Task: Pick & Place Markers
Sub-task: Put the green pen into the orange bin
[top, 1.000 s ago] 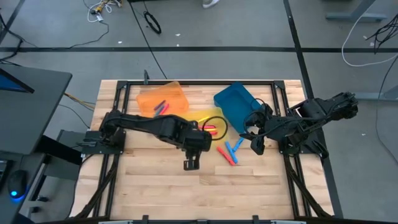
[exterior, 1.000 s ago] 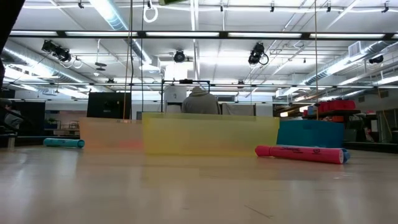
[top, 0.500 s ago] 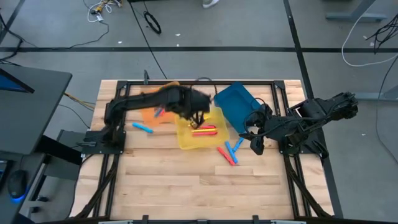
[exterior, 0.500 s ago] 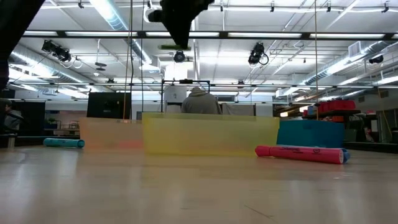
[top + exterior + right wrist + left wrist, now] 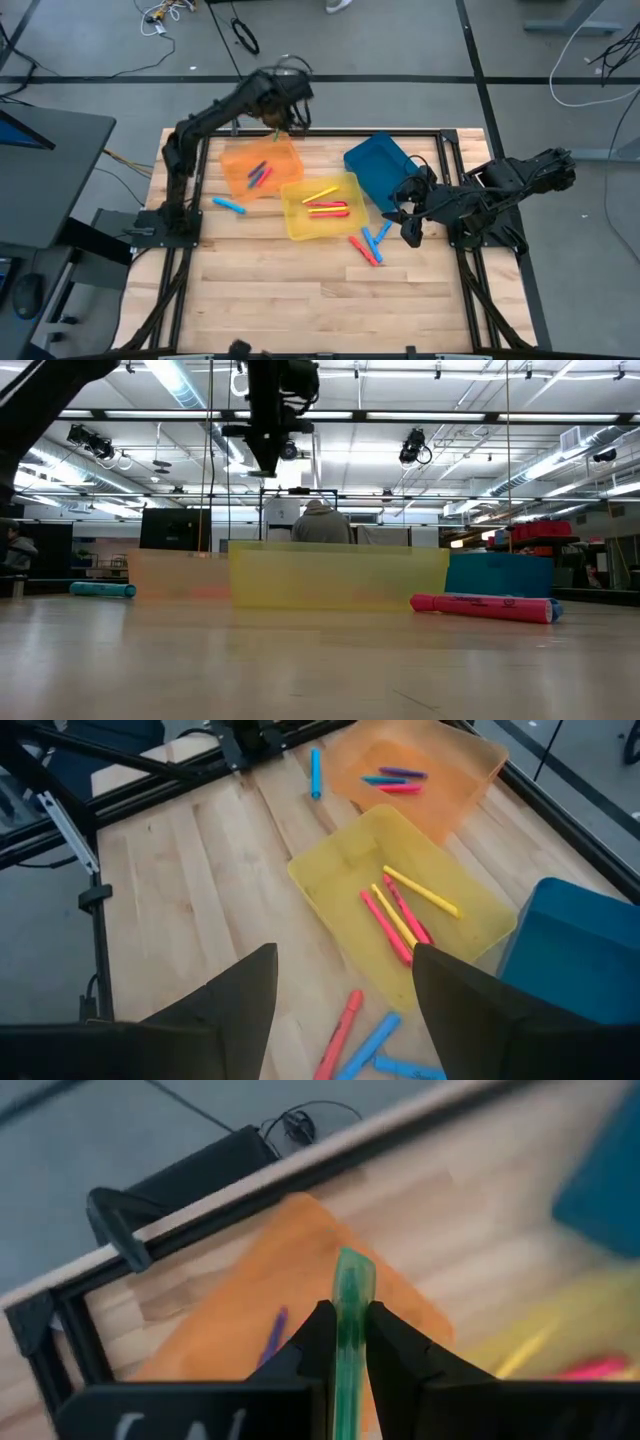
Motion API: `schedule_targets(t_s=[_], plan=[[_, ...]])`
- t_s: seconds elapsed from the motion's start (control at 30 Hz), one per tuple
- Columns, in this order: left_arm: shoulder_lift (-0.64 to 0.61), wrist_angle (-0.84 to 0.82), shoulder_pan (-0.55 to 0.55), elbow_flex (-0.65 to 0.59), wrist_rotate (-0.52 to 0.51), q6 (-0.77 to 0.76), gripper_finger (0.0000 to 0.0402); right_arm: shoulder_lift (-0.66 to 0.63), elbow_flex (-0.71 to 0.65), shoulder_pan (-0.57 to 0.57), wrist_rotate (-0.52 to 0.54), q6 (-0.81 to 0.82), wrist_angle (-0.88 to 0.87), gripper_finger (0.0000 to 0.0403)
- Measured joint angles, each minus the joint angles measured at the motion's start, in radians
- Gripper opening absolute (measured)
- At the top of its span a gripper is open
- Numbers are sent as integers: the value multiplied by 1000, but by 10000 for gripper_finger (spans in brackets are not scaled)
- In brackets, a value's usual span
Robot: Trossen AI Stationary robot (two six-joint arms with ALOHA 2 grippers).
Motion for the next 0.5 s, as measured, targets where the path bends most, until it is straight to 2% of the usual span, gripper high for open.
schedule_targets(t_s=[0.13,0.27,0.4,0.5], plan=[[0,40,67,0,14,-46,43,0,0,0,7,1,7,236],[-1,42,76,-13,25,-22,44,0,0,0,7,1,9,236],[0,18,71,-104,32,-27,44,0,0,0,7,3,10,236],[0,87,61,-205,42,-40,44,0,0,0,12,9,11,236]])
